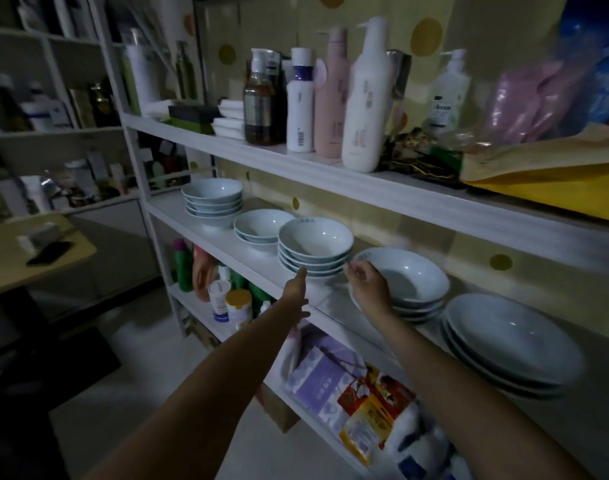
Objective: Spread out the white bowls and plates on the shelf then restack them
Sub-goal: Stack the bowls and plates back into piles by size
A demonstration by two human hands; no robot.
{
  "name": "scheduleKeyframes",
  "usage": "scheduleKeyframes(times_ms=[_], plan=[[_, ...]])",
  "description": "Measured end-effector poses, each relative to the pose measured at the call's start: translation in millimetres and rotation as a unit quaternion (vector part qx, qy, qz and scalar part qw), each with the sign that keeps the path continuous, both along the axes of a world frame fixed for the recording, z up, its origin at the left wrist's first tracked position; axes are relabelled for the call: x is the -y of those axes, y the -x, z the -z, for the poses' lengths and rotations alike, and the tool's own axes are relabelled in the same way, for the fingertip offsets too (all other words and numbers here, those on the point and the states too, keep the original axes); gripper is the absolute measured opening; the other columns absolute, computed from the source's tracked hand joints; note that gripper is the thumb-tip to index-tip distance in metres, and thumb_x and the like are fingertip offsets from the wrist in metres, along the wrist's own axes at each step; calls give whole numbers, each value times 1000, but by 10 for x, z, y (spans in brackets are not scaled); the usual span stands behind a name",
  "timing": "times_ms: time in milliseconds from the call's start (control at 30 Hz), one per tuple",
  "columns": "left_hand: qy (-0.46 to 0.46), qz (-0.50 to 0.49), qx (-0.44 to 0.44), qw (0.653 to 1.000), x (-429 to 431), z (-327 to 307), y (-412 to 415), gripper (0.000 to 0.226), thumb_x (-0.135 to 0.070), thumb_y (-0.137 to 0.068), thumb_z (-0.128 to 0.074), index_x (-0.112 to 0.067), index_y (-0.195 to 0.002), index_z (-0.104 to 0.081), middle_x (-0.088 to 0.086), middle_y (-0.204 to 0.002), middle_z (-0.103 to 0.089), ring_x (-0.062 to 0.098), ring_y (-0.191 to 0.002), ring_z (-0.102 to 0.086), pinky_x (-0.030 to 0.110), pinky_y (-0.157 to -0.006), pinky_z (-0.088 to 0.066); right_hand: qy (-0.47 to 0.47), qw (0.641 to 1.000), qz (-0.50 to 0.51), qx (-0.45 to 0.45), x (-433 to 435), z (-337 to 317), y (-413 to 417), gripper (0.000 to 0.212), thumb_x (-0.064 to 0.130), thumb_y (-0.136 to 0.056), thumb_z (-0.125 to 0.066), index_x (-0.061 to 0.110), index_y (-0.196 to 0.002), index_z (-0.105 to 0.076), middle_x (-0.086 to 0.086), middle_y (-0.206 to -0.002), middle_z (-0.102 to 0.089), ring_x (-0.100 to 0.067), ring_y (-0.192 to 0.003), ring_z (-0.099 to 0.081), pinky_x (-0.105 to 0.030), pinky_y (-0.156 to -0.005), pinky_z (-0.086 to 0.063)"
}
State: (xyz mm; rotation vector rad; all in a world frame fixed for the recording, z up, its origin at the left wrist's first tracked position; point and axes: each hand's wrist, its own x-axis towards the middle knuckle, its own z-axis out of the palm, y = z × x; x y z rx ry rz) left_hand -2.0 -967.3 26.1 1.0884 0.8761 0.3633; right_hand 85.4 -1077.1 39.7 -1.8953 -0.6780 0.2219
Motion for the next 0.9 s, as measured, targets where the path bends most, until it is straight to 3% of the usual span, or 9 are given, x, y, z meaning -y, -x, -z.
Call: scheduleKeyframes(times_ms=[167, 267, 367, 467, 533, 767, 900], plan=[[-8, 9, 3, 1000, -1027, 87, 222, 66, -53, -96, -37, -9, -146, -31, 12, -152, -32, 35, -136, -36, 47, -111, -33, -30, 996, 6, -89, -1010, 124, 234, 34, 25, -95, -53, -1, -116, -60, -10, -110, -64, -20, -105, -57, -23, -84, -37], [25, 5, -5, 1000, -1507, 136, 358, 68, -53, -95, -41, -10, -145, -31, 14, -151, -32, 37, -136, -36, 48, -107, -34, -3, 983, 0, -182, -1538, 312, 345, 45, 30, -94, -53, -1, -126, -56, -9, -108, -60, -17, -97, -52, -30, -85, -42], [54, -3, 6, 999, -1883, 127, 359, 65, -49, -95, -44, -8, -145, -31, 15, -149, -35, 38, -136, -34, 50, -109, -31, 21, 960, -8, -280, -1929, 381, 443, 48, 32, -96, -50, 0, -131, -50, -7, -100, -58, -23, -95, -53, -31, -73, -48], [50, -5, 10, 999, -2199, 126, 272, 67, -48, -94, -47, -5, -144, -32, 15, -132, -47, 36, -128, -41, 47, -108, -33, -1, 939, -12, -343, -2262, 401, 406, 54, 34, -95, -52, 7, -141, -39, -11, -129, -56, -28, -116, -56, -36, -89, -51], [50, -6, 5, 999, -2377, 135, 193, 67, -48, -93, -48, -5, -142, -34, 17, -140, -41, 38, -130, -40, 48, -106, -34, -9, 931, -17, -364, -2453, 426, 326, 54, 34, -96, -50, 8, -142, -37, -13, -138, -50, -29, -121, -54, -36, -93, -49], [42, -13, -4, 999, -2993, 208, -116, 65, -45, -93, -51, -6, -143, -33, 16, -147, -36, 37, -131, -40, 43, -103, -39, -68, 889, -19, -452, -3114, 658, -98, 60, 42, -90, -58, 10, -138, -43, -14, -135, -54, -31, -119, -55, -40, -96, -51], [39, -19, -10, 999, -3359, 237, -265, 65, -42, -92, -54, -6, -143, -32, 17, -147, -34, 37, -132, -37, 43, -106, -36, -90, 873, 40, -477, -3410, 706, -254, 63, 41, -91, -56, 10, -142, -37, -18, -139, -48, -35, -123, -51, -39, -87, -52]])
